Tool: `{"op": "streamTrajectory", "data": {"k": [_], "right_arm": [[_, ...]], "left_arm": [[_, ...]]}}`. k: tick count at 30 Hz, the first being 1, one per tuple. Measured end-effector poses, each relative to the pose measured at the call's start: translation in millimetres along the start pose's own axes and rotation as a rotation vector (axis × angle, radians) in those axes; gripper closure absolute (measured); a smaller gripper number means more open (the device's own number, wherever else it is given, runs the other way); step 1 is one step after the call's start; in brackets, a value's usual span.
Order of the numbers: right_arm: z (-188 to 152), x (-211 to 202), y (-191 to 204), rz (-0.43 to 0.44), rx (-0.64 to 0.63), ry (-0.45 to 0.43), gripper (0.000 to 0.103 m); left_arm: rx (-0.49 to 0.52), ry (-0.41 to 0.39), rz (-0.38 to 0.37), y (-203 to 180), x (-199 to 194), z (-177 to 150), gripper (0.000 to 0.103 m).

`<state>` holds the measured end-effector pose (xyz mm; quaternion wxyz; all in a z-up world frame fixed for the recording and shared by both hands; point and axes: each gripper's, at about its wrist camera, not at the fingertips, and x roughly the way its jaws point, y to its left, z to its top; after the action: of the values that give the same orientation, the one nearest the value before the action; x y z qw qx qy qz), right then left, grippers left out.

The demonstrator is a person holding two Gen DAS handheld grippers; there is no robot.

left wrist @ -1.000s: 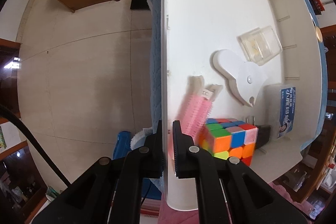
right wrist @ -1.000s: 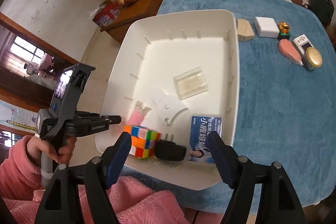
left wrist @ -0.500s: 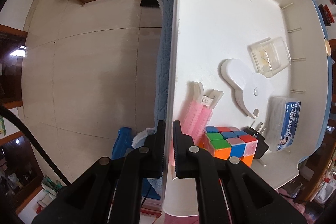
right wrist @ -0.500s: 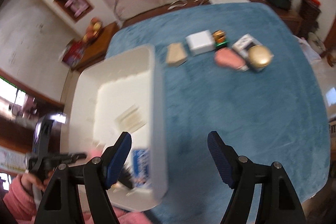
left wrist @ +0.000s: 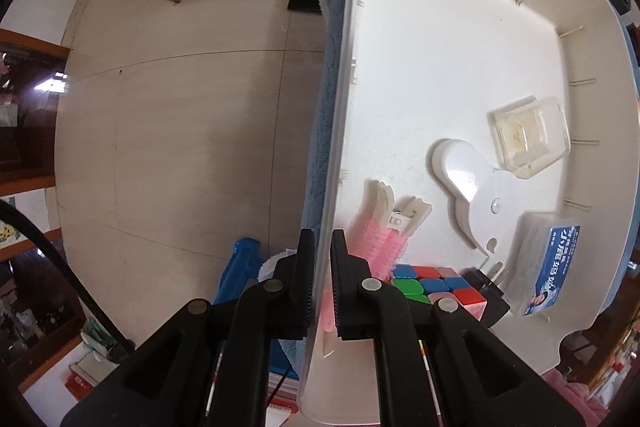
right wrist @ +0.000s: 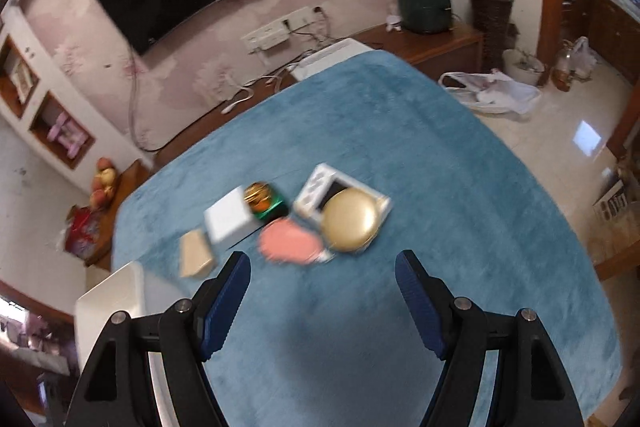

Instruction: Organize rigid objects

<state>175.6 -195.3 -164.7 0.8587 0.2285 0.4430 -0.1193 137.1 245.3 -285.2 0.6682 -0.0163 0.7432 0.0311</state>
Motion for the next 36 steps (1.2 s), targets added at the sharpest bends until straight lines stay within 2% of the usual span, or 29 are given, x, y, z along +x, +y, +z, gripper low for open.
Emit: {"op": "streamTrajectory", "data": {"k": [10,22,26,28,36], "right_arm": [[10.9,75.7,-14.2,-0.114,-0.02,0.081,0.027],[8.2,103.3,3.6,-0.166,-0.134,0.132,0.027],[8.6,108.2,9.4,-0.19,-0.172,0.136,0.034],[8.3,110.5,11.3,-0.206,-0.183,0.144,0.043],[6.0,107.4,12.9,-0.207,-0.197,0.152,0.051]], "left_arm": [[-0.029,0.047,0.05,-6.6,2.3,2.6,0.092],[-0.058,0.052,0.073,-13.3,-3.0,4.5,0.09],[-0.062,0.05,0.075,-11.6,-1.4,4.3,0.089],[-0.06,0.05,0.077,-11.7,-1.1,4.1,0.089],[-0.058,0.045,0.072,-10.4,-0.3,3.6,0.089]]}}
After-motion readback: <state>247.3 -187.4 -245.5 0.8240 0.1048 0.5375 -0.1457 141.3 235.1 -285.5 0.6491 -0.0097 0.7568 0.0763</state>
